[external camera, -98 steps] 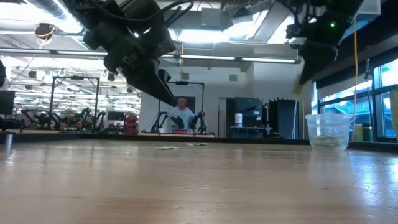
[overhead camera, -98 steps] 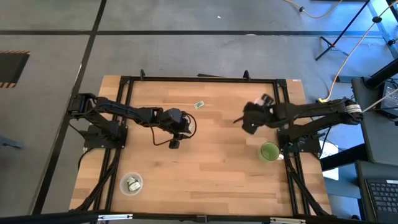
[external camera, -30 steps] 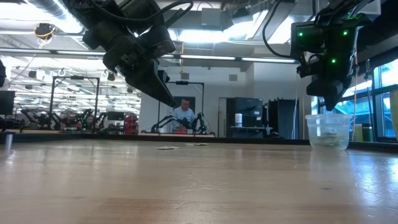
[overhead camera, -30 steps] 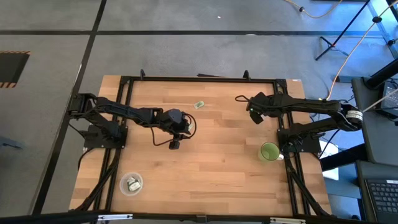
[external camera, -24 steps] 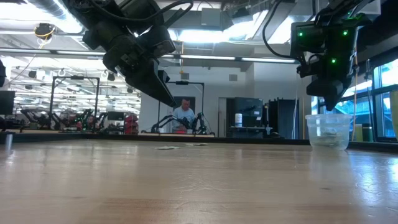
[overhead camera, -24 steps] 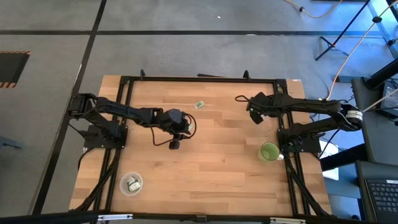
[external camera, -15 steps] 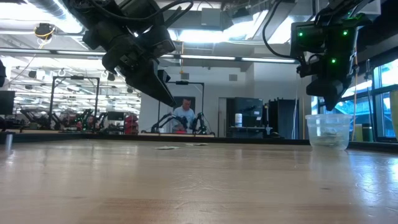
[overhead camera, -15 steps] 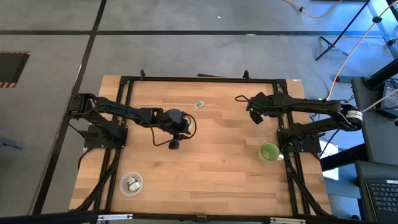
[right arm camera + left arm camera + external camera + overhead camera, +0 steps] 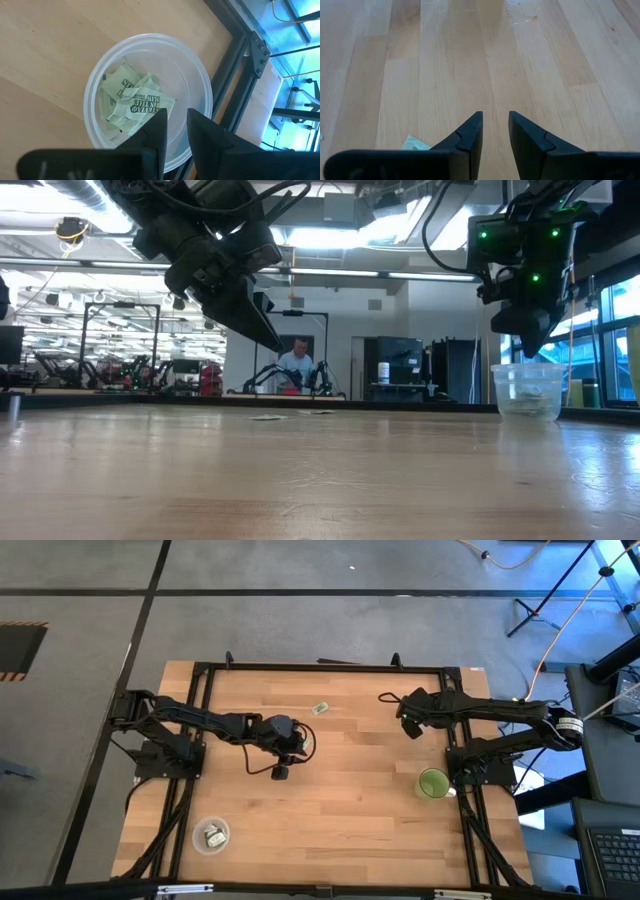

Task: Pick and place items into bin
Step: Put the white stevia packet into the top white bin

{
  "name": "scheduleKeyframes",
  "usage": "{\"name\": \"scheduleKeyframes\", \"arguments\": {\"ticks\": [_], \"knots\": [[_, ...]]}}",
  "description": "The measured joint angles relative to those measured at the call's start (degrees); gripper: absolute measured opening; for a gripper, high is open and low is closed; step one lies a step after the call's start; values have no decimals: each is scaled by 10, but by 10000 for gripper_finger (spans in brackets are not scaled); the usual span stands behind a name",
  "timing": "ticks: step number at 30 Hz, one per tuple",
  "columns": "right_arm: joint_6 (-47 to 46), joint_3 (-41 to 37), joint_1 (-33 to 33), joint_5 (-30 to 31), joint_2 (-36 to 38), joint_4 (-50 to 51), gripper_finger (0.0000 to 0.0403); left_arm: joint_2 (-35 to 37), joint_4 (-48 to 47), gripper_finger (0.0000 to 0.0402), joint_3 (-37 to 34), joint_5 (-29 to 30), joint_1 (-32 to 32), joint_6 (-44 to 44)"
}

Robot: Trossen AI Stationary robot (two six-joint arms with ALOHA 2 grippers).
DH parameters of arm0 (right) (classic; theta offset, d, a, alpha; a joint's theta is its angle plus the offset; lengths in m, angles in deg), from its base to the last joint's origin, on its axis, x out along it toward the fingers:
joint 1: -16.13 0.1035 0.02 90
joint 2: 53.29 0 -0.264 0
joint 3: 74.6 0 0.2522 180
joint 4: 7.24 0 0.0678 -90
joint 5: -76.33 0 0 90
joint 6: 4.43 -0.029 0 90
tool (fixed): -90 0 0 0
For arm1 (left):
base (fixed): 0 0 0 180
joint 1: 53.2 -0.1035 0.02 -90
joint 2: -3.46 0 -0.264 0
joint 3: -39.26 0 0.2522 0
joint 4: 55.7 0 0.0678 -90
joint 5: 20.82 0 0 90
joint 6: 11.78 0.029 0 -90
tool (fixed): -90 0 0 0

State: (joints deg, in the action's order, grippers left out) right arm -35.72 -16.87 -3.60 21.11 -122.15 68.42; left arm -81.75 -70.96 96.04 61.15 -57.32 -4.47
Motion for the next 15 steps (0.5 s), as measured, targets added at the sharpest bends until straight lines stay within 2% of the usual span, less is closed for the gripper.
{"name": "scheduleKeyframes", "arguments": {"ticks": [15], "knots": [[1,0,0,0,0,-5,78,0,26,89,0,0,-1,44]]}}
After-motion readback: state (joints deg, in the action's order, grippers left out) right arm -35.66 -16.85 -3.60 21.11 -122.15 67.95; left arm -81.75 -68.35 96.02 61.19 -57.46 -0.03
